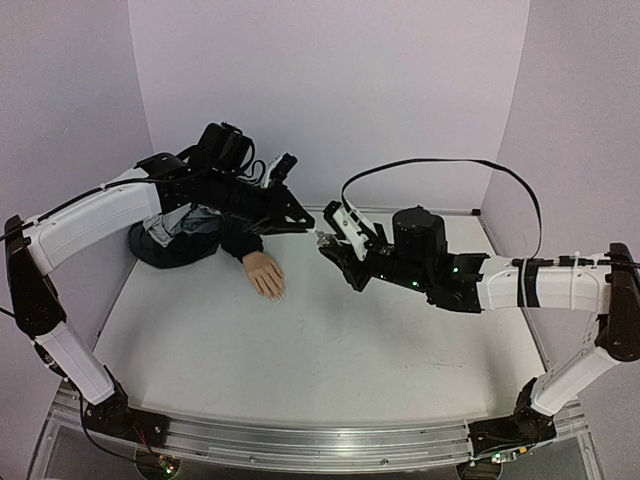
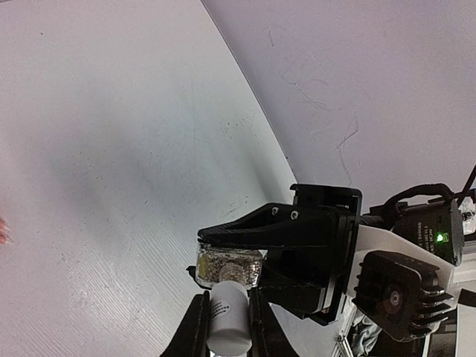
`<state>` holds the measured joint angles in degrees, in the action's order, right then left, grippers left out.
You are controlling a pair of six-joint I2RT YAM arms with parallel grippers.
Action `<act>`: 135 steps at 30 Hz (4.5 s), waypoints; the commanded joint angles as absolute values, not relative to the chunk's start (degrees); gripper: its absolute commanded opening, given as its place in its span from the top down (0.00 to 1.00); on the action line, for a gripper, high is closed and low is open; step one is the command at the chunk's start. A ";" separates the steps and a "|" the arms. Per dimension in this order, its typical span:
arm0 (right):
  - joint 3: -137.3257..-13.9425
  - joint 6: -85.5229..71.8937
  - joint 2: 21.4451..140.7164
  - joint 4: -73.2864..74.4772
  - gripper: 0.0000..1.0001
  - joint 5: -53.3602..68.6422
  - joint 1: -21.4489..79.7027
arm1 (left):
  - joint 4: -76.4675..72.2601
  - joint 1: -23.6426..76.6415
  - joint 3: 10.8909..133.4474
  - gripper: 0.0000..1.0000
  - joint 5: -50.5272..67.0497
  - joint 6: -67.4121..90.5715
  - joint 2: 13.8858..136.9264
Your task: Paint the nails
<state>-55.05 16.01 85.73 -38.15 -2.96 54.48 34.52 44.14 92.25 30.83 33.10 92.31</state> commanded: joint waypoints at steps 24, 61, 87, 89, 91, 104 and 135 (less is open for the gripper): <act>-45.91 13.37 72.18 -44.63 1.00 -5.29 53.31 | 35.51 38.80 86.04 1.00 33.64 23.29 84.31; -40.99 11.10 68.21 -41.66 1.00 -4.96 40.13 | 33.26 34.21 74.59 1.00 11.89 -14.31 98.11; -40.54 11.43 69.62 -42.95 1.00 -5.87 40.13 | 29.77 30.35 77.70 1.00 14.40 -18.70 105.68; -40.43 11.51 69.57 -42.92 1.00 -5.97 40.16 | 29.34 30.32 77.70 1.00 14.72 -18.64 105.86; -40.43 11.50 69.63 -42.94 1.00 -5.98 40.16 | 29.28 30.33 77.90 1.00 15.17 -18.74 106.35; -40.34 11.38 70.31 -43.15 1.00 -6.06 40.13 | 28.54 29.89 78.53 1.00 15.21 -19.17 107.71; -40.17 11.25 69.99 -43.25 1.00 -5.81 40.08 | 27.95 29.40 78.50 1.00 14.36 -19.30 109.68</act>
